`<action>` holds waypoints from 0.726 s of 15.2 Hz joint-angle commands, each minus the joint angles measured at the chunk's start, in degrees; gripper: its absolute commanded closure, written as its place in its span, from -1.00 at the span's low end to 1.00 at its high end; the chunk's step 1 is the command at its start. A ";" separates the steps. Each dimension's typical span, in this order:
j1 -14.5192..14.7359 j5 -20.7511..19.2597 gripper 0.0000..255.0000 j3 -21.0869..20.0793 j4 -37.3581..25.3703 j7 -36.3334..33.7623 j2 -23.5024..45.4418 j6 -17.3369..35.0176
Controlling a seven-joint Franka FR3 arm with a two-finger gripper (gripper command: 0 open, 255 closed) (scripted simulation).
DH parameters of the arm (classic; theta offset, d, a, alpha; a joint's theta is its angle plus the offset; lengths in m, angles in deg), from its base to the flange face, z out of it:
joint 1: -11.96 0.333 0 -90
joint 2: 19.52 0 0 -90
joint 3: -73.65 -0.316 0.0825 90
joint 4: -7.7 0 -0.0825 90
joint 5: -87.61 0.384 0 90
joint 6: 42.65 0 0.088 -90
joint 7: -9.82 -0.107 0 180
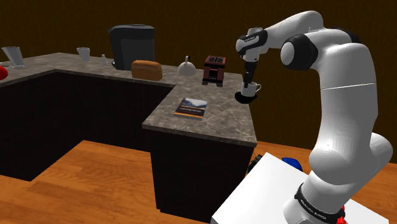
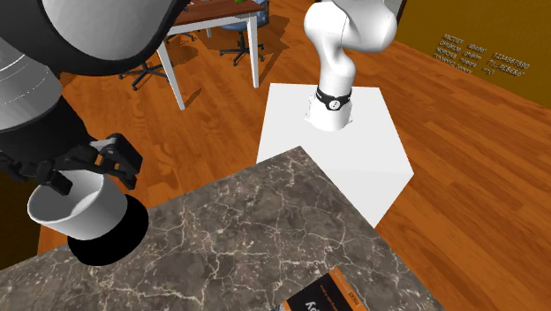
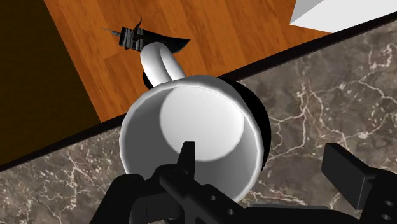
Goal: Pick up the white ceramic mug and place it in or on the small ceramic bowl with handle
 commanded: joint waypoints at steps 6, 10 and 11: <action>-0.18 -0.09 -1.00 0.06 -6.34 -0.14 -0.10 -6.41; -0.18 -0.09 -1.00 0.06 -6.35 -0.14 -0.10 -6.41; -0.18 -0.09 -1.00 0.06 -6.33 -0.14 -0.10 -6.40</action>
